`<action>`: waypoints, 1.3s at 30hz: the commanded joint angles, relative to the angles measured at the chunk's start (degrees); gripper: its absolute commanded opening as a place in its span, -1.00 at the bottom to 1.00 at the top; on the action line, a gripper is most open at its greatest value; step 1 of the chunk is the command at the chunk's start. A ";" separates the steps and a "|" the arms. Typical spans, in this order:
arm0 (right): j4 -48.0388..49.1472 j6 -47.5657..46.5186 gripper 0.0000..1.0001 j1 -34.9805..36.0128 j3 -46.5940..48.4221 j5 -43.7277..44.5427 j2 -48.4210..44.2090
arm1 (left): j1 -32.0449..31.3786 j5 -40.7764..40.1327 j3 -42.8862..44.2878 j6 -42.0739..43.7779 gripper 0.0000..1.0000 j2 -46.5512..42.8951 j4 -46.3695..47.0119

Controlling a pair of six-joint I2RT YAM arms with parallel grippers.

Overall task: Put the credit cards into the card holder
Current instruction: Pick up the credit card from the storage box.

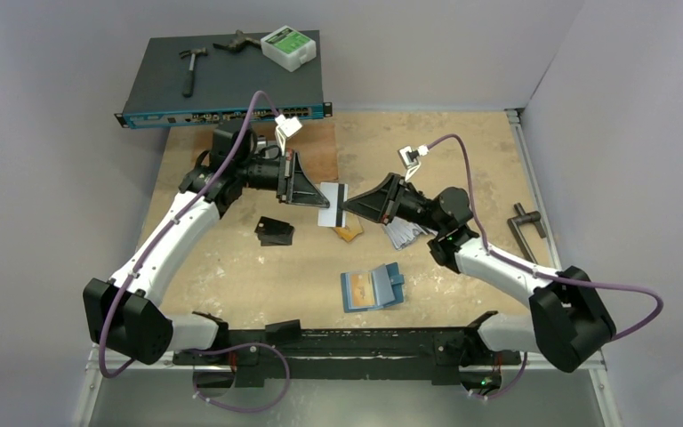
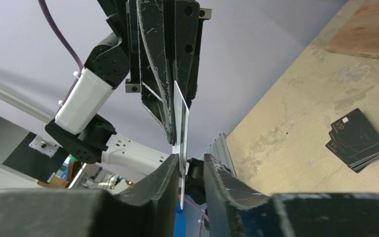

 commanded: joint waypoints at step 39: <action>-86.86 -24.98 -1.00 -0.84 0.72 34.87 -25.94 | -13.06 -22.27 -10.51 5.93 0.30 22.12 -3.33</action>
